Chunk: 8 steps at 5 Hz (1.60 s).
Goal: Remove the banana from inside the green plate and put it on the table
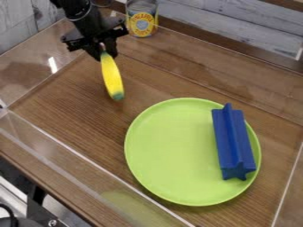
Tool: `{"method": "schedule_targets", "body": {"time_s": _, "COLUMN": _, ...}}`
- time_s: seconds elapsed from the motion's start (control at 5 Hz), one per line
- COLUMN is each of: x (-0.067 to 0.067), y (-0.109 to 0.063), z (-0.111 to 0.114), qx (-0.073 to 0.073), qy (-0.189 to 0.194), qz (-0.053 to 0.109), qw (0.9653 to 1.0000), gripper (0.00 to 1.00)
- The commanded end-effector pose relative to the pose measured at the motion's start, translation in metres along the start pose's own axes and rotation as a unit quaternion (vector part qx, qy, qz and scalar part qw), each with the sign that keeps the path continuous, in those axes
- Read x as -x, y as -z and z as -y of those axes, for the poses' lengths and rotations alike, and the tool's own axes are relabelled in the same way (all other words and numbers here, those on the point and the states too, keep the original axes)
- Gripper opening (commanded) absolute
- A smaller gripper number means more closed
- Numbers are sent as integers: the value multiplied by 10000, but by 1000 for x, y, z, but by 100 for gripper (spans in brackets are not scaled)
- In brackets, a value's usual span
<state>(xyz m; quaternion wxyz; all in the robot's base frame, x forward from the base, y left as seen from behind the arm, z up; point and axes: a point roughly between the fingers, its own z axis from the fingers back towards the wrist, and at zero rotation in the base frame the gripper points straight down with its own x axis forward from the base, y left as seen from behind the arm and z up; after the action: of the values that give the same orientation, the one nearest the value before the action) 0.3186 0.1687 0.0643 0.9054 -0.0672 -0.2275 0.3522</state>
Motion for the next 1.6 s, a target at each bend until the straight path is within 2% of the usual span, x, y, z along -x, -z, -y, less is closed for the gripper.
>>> {"method": "schedule_targets", "body": {"time_s": 0.0, "x": -20, "y": -6, "z": -3, "qx": 5, "qy": 191, "qz": 394, "qw": 9990, "gripper": 0}}
{"method": "schedule_targets", "body": {"time_s": 0.4, "x": -20, "y": 5, "z": -14, "qx": -76, "qy": 370, "qz": 510, "qw": 9980, "gripper": 0}}
{"method": "schedule_targets", "body": {"time_s": 0.6, "x": -20, "y": 11, "z": -19, "qx": -122, "qy": 459, "qz": 558, "qw": 9973, "gripper": 100}}
{"method": "schedule_targets", "body": {"time_s": 0.8, "x": -18, "y": 14, "z": -22, "qx": -174, "qy": 567, "qz": 584, "qw": 9965, "gripper": 100}}
{"method": "schedule_targets", "body": {"time_s": 1.0, "x": -16, "y": 17, "z": -21, "qx": -191, "qy": 584, "qz": 574, "qw": 9965, "gripper": 0}}
{"method": "schedule_targets", "body": {"time_s": 1.2, "x": -13, "y": 16, "z": -22, "qx": -237, "qy": 685, "qz": 572, "qw": 9957, "gripper": 0}}
{"method": "schedule_targets", "body": {"time_s": 1.4, "x": -10, "y": 18, "z": -22, "qx": -268, "qy": 773, "qz": 539, "qw": 9952, "gripper": 100}}
